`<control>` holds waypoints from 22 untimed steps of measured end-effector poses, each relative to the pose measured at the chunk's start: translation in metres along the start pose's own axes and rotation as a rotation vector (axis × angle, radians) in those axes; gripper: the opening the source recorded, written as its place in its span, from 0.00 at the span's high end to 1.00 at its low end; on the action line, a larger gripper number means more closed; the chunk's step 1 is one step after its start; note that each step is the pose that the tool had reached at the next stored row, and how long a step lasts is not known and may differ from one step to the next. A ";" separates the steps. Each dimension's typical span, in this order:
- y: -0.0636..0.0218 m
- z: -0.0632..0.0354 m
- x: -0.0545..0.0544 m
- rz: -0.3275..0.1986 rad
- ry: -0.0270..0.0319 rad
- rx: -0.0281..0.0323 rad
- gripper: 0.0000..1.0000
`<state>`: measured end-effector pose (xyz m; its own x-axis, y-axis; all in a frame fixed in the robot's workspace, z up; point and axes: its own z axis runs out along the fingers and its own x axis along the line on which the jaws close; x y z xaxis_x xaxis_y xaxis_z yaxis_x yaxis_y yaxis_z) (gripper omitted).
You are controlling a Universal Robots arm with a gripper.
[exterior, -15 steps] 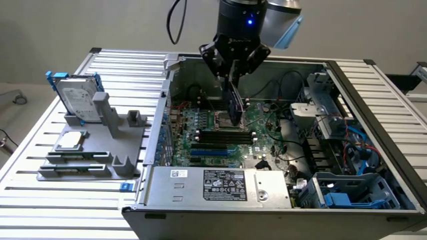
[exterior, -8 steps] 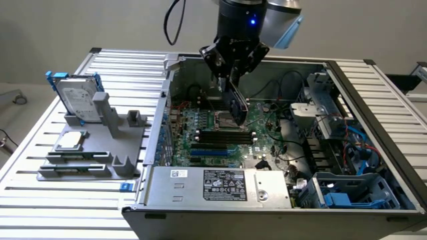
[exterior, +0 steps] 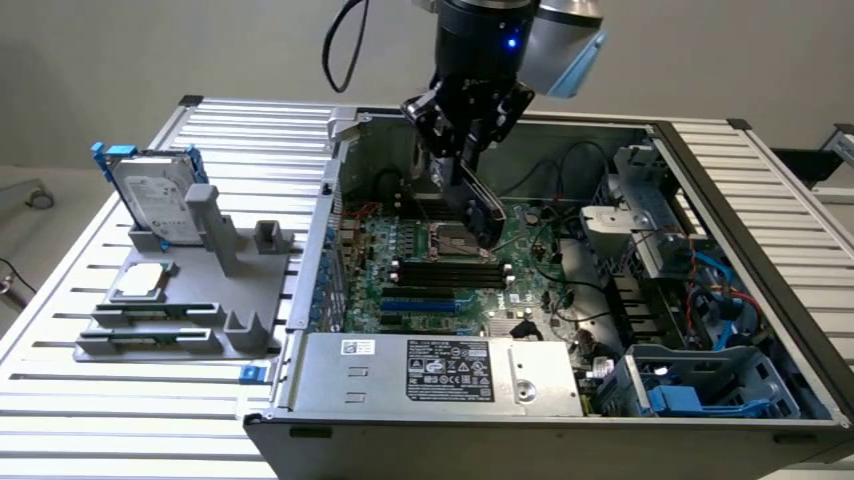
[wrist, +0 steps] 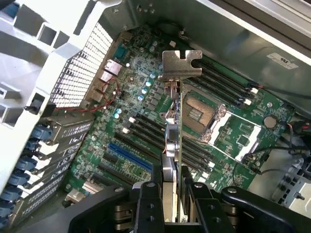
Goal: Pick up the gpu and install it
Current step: 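Insert the gpu into the slot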
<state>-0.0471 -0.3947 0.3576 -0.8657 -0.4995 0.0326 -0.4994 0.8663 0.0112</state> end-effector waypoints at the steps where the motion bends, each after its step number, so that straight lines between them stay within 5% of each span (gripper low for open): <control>1: 0.0000 0.0000 0.000 -0.020 0.0002 0.0006 0.74; 22: 0.0000 0.0000 0.000 -0.401 0.0045 0.0131 0.74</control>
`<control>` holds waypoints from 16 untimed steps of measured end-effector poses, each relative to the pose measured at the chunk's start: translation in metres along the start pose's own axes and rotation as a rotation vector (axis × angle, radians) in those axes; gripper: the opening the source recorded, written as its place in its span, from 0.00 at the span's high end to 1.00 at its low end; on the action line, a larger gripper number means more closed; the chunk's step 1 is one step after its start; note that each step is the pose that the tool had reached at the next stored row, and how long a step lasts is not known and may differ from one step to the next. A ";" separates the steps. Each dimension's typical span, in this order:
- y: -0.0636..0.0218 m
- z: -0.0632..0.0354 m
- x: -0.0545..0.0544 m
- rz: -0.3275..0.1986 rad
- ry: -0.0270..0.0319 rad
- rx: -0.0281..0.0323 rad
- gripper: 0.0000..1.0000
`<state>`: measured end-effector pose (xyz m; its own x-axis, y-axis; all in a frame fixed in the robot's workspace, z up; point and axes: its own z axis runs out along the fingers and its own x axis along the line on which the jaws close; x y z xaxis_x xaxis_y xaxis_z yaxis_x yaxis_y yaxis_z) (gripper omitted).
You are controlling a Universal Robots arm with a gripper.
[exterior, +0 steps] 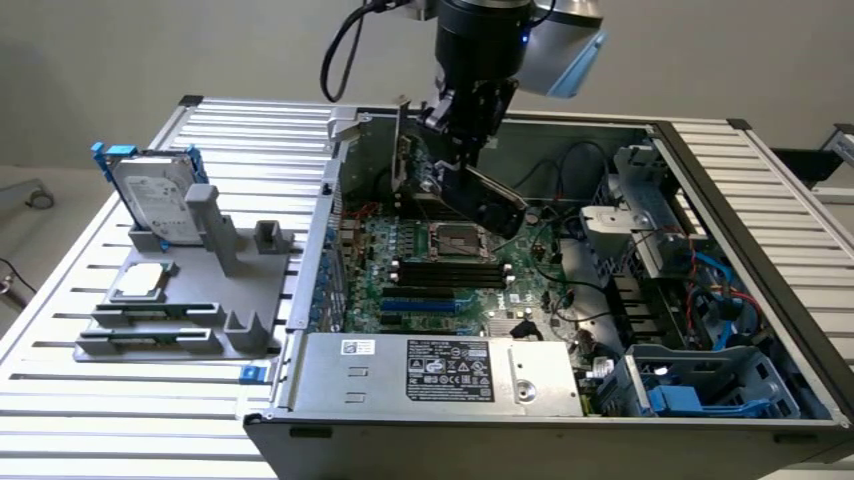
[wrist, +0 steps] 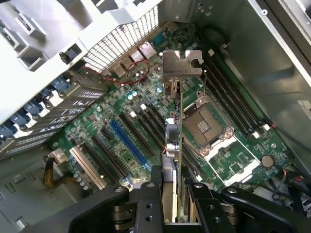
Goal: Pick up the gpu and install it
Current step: 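Insert the gpu into the slot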
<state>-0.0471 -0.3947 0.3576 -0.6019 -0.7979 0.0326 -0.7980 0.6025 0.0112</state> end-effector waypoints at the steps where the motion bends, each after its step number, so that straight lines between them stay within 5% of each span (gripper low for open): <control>1: 0.0000 0.0000 0.000 -0.018 0.0002 0.0006 0.74; 16: 0.0000 0.0001 0.000 -0.290 0.0032 0.0095 0.74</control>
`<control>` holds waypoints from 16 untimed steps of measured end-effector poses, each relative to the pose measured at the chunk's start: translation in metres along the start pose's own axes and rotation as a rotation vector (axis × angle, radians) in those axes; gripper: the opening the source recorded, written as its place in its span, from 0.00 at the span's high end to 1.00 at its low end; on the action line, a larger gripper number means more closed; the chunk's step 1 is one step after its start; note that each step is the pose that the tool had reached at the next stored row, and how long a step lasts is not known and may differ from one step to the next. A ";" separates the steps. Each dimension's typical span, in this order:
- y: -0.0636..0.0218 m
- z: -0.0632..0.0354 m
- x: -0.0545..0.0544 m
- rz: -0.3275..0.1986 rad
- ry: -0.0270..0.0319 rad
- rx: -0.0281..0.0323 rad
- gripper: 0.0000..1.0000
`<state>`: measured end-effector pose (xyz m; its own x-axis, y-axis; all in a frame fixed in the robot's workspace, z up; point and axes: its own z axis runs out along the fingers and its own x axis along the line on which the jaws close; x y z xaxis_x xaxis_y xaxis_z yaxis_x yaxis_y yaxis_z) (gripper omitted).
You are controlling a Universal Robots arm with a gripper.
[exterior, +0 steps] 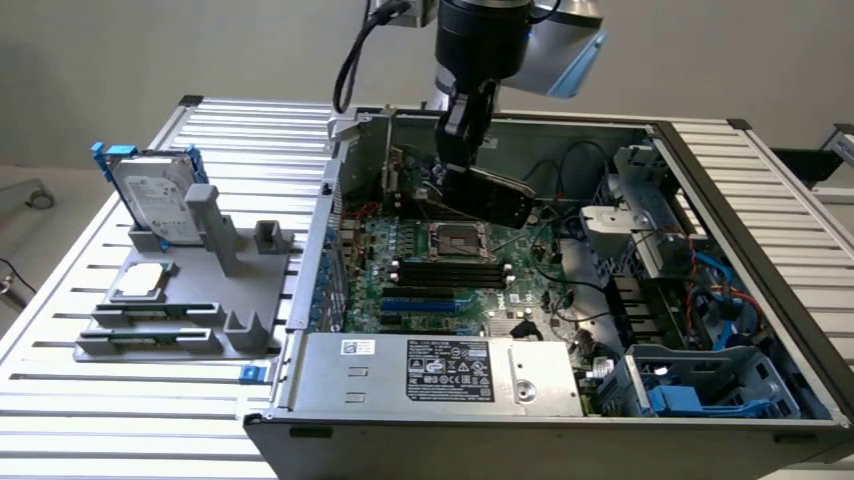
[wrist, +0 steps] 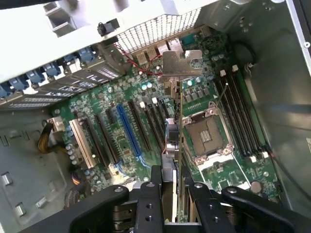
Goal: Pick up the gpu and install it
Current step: 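Insert the gpu into the slot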
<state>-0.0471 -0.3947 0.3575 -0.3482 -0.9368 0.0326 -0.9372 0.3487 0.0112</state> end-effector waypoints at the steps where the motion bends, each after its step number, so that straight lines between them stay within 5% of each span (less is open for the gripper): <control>1: 0.0000 0.0003 0.000 -0.018 0.0001 0.0008 0.74; 16: -0.0001 0.0071 0.000 -0.291 0.0018 0.0134 0.74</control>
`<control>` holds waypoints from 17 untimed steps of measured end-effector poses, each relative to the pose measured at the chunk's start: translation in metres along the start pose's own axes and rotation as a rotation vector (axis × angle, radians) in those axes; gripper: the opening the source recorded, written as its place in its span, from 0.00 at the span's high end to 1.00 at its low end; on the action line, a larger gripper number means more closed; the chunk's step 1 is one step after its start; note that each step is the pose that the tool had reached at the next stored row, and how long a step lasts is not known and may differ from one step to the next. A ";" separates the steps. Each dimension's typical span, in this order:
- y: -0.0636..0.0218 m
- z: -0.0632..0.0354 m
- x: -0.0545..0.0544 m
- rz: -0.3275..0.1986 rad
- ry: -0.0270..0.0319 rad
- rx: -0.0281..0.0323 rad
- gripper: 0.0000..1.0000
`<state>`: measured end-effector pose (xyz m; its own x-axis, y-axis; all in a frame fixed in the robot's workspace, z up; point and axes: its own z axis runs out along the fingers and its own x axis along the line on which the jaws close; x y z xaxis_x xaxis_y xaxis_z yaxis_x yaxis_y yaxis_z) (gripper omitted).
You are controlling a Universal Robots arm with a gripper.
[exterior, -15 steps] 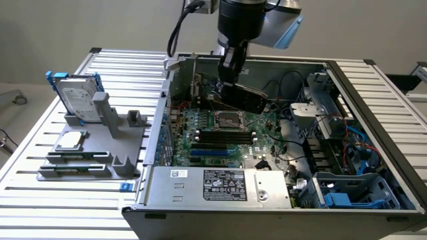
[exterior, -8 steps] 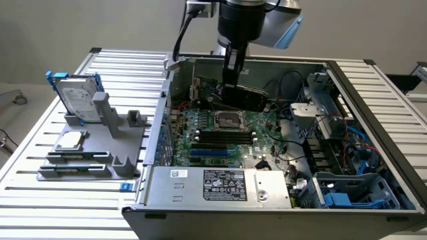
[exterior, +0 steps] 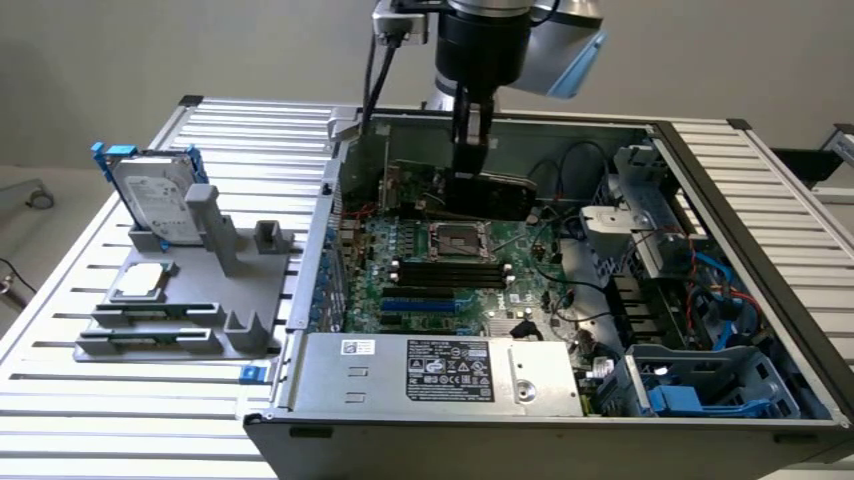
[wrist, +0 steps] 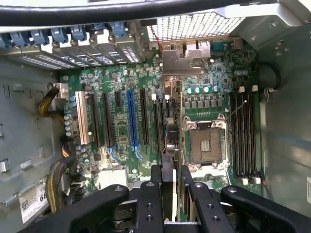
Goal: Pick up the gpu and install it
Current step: 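Insert the gpu into the slot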
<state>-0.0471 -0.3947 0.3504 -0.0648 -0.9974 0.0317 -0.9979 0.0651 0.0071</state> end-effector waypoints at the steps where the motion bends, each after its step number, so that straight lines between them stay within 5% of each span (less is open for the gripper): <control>1: 0.0000 0.0004 0.000 -0.018 0.0001 0.0007 0.74; 5: 0.0010 0.0021 0.000 -0.065 0.0002 0.0075 0.74; 10: 0.0089 0.0046 0.000 -0.074 -0.0005 0.0311 0.74; 17: 0.0165 0.0063 0.004 -0.086 0.0001 0.0338 0.74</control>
<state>-0.0638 -0.3980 0.3444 0.0208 -0.9993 0.0325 -0.9995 -0.0216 -0.0240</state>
